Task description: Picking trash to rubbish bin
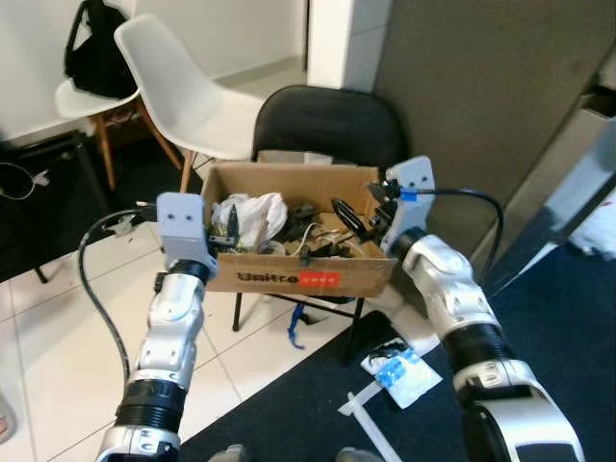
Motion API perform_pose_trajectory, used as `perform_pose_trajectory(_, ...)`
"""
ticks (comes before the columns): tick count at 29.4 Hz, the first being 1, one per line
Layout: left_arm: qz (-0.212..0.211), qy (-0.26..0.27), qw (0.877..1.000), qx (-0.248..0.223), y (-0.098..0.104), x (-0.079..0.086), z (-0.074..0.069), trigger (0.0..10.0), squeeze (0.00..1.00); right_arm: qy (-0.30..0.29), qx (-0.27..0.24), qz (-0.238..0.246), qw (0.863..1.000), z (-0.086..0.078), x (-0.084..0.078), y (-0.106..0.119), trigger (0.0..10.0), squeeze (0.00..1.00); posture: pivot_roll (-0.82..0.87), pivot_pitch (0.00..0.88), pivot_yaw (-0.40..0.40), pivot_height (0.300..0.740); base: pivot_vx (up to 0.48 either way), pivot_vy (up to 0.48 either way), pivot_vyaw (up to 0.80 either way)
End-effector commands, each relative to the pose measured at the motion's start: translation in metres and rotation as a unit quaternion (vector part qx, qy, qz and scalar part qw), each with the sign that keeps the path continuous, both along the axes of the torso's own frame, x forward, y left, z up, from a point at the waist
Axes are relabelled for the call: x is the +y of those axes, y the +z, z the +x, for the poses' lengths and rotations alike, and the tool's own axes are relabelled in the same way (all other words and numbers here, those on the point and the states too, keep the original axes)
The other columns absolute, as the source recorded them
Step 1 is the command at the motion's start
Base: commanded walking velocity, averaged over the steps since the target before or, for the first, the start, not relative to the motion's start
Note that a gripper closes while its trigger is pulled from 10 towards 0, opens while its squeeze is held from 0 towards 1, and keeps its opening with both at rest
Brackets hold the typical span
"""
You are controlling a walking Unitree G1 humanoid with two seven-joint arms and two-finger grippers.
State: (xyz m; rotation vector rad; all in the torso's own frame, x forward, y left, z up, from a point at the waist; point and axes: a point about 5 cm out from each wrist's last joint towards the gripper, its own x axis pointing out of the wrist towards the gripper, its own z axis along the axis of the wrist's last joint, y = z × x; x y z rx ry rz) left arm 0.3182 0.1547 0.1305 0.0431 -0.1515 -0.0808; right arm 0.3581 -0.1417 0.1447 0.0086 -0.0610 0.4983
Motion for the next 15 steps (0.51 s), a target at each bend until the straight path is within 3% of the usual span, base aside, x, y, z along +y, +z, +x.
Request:
perform_pose_trajectory(1, -0.004, 0.006, 1.0, 0.008, -0.0049, 0.0038, -0.0027, 10.0, 0.0, 0.008, 0.007, 0.007, 1.0, -0.0012, 0.0051, -0.0035, 10.0, 0.0, -0.03, 0.0, -0.023, 0.74, -0.341, 0.0, 0.0)
perform_pose_trajectory(9, -0.006, 0.005, 1.0, 0.007, -0.0046, 0.0042, -0.0025, 10.0, 0.0, 0.017, 0.009, 0.0, 1.0, -0.0013, 0.0063, -0.0043, 10.0, 0.0, -0.03, 0.0, -0.023, 0.74, -0.337, 0.0, 0.0)
perform_pose_trajectory(15, -0.012, 0.002, 1.0, 0.005, -0.0044, 0.0042, -0.0024, 10.0, 0.0, 0.026, 0.006, -0.008, 1.0, -0.002, 0.0078, -0.0043, 10.0, 0.0, -0.03, 0.0, -0.022, 0.74, 0.0, 0.0, 0.79)
